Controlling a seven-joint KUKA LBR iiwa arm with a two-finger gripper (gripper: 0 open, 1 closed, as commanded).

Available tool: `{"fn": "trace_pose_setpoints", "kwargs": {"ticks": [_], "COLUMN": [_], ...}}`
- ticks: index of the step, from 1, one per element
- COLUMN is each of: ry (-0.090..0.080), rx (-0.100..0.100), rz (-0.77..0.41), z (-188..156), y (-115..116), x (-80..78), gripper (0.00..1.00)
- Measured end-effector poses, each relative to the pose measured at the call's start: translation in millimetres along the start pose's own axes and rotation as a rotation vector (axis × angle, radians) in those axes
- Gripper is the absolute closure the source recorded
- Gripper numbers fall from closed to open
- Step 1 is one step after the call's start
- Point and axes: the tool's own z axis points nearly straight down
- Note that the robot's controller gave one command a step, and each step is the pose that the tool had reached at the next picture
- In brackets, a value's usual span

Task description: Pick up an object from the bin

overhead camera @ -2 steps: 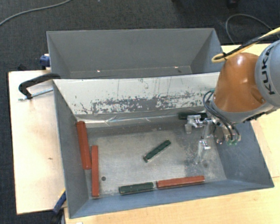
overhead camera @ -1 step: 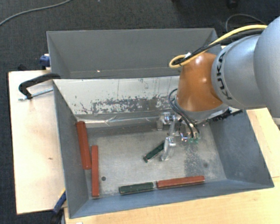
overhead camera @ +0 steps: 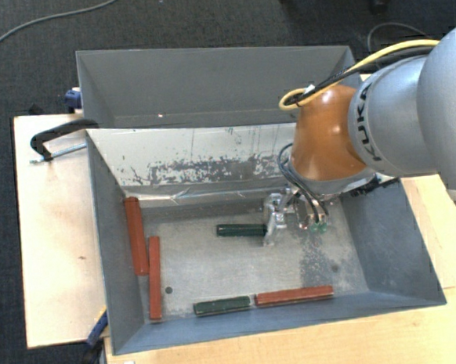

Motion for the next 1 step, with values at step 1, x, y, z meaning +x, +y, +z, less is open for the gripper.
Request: {"fn": "trace_pose_setpoints", "kwargs": {"ticks": [1], "ry": [-0.01], "rx": [0.0], "rz": [-0.064], "z": [-174.0], "y": [-1.9], "x": [9.7], "gripper": [1.0]}}
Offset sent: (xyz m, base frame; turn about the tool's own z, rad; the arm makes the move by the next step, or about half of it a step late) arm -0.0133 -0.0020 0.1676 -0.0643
